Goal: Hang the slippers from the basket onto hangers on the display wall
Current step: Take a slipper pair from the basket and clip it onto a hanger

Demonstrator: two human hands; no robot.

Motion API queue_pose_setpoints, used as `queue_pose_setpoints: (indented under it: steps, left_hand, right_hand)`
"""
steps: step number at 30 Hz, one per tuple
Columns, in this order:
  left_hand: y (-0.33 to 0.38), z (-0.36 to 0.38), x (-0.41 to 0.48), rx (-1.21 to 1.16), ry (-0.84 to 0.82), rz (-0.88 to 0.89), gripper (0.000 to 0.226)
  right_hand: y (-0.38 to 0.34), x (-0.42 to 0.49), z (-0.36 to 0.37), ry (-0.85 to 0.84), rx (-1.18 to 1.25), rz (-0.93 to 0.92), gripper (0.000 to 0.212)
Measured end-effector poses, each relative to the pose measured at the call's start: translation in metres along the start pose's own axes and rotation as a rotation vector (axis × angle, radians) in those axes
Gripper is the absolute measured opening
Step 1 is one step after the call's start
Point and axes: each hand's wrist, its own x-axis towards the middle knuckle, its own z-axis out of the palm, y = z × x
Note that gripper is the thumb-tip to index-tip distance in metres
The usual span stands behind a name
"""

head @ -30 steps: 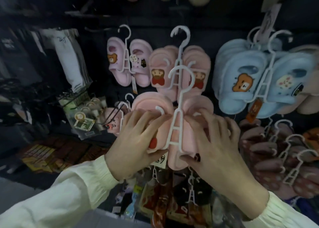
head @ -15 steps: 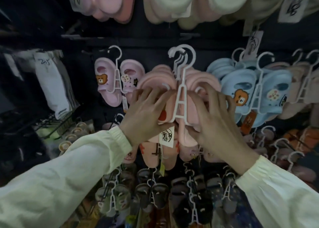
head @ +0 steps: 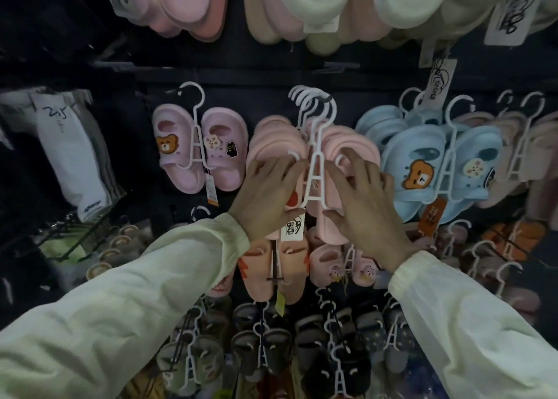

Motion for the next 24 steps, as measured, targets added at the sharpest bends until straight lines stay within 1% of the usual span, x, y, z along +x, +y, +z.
queue_pose_setpoints:
  steps: [4, 9, 14, 20, 22, 24]
  left_hand:
    - [0.001, 0.01, 0.005, 0.019, 0.021, 0.007, 0.088]
    - [0.008, 0.015, 0.004, 0.059, -0.013, -0.009, 0.082]
    - [0.015, 0.011, -0.002, 0.049, 0.02, -0.075, 0.083]
    - [0.027, 0.0, -0.013, 0.07, -0.019, -0.162, 0.08]
    - [0.031, -0.003, -0.017, 0.069, -0.024, -0.189, 0.08]
    - [0.036, -0.005, -0.023, 0.06, -0.029, -0.201, 0.085]
  right_hand:
    - [0.005, 0.005, 0.007, 0.003, 0.013, 0.006, 0.086]
    - [0.01, 0.004, 0.014, 0.013, 0.043, 0.013, 0.091]
    - [0.005, -0.007, 0.014, 0.054, 0.089, 0.02, 0.093]
    - [-0.004, -0.029, 0.012, 0.0, 0.134, 0.0, 0.101]
    - [-0.007, -0.038, 0.011, 0.001, 0.142, -0.001, 0.099]
    - [-0.009, -0.047, 0.011, 0.006, 0.154, -0.003, 0.096]
